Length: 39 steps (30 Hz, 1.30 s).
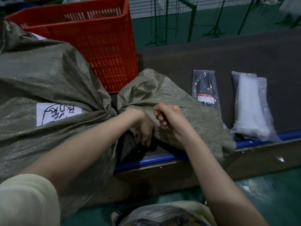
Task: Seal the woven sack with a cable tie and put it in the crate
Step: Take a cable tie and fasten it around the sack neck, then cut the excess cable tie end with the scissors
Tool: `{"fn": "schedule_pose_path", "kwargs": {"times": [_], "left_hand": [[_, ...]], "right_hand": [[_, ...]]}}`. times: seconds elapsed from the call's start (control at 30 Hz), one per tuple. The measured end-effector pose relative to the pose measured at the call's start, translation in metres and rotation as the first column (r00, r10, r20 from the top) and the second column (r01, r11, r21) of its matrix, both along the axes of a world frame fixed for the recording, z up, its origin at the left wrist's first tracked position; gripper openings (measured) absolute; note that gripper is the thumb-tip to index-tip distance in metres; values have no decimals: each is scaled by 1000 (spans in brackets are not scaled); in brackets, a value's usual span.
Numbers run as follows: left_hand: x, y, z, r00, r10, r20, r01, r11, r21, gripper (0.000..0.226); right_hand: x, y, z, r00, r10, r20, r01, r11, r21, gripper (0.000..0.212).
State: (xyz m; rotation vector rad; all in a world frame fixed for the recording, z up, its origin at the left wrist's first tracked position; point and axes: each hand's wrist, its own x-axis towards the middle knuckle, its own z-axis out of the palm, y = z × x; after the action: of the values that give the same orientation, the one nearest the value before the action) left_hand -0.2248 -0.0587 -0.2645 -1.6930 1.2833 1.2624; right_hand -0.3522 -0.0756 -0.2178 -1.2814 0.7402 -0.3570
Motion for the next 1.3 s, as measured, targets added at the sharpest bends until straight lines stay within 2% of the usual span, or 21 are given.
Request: {"fn": "schedule_pose_path", "kwargs": {"times": [0.03, 0.1, 0.17, 0.23, 0.27, 0.3, 0.37, 0.43, 0.5, 0.6, 0.7, 0.8, 0.87, 0.93, 1.0, 1.1, 1.13, 1.2, 1.27, 1.3], "left_hand": [[-3, 0, -8, 999, -47, 21, 49, 995, -91, 38], [-3, -5, -6, 1000, -16, 26, 24, 945, -325, 34], [2, -14, 5, 993, 115, -31, -114, 842, -527, 34], [10, -24, 19, 954, 274, -120, -282, 692, -665, 43], [14, -28, 24, 931, 329, -161, -343, 630, -697, 50], [18, -31, 27, 915, 358, -188, -378, 591, -713, 59], [24, -33, 28, 903, 374, -212, -405, 575, -711, 73], [27, -33, 24, 903, 389, -183, -400, 603, -690, 78], [27, -33, 17, 909, 408, -83, -355, 655, -667, 77], [25, -30, 11, 912, 407, -45, -342, 697, -630, 76], [23, -29, 13, 911, 402, -87, -361, 678, -640, 75], [24, -29, 13, 902, 421, -97, -369, 636, -678, 75], [26, -30, 13, 895, 430, -119, -386, 613, -689, 76], [30, -31, 12, 886, 446, -126, -401, 601, -691, 77], [33, -33, 13, 881, 461, -105, -403, 614, -679, 78], [38, -37, 14, 882, 465, -69, -394, 650, -650, 80], [39, -39, 14, 888, 454, -76, -391, 655, -646, 80], [37, -41, 17, 902, 416, -116, -393, 679, -620, 73], [35, -41, 25, 917, 370, -152, -390, 740, -548, 60], [34, -39, 32, 916, 358, -180, -399, 776, -488, 52]], "right_hand": [[-5, -2, -3, 997, 46, -57, -49, 997, -54, 36], [-17, -5, -9, 946, 209, -246, -260, 946, -196, 37], [-26, -6, -14, 774, 368, -515, -554, 788, -269, 34], [-28, -7, -22, 575, 338, -745, -727, 628, -276, 26], [-25, -9, -27, 532, 262, -805, -743, 601, -295, 26], [-21, -12, -35, 532, 170, -829, -713, 618, -331, 30], [-13, -22, -52, 604, -28, -796, -558, 699, -447, 37], [-9, -36, -70, 640, -216, -737, -423, 702, -573, 40], [-12, -47, -87, 628, -315, -712, -355, 697, -622, 45], [-16, -51, -101, 611, -395, -686, -252, 724, -642, 57], [-21, -53, -105, 586, -469, -661, -199, 707, -678, 61], [-27, -60, -104, 546, -462, -699, -146, 769, -622, 67], [-32, -67, -102, 536, -412, -737, -114, 830, -547, 64], [-40, -70, -97, 562, -384, -733, -60, 865, -498, 50], [-47, -67, -92, 635, -416, -651, 112, 883, -456, 38], [-46, -53, -79, 781, -499, -375, 415, 864, -284, 27], [-42, -47, -73, 817, -512, -266, 451, 854, -259, 20], [-35, -43, -63, 853, -512, -102, 463, 832, -306, 4], [-27, -45, -52, 892, -451, -22, 407, 824, -393, 15], [-22, -47, -48, 912, -409, -25, 357, 825, -438, 13]]}}
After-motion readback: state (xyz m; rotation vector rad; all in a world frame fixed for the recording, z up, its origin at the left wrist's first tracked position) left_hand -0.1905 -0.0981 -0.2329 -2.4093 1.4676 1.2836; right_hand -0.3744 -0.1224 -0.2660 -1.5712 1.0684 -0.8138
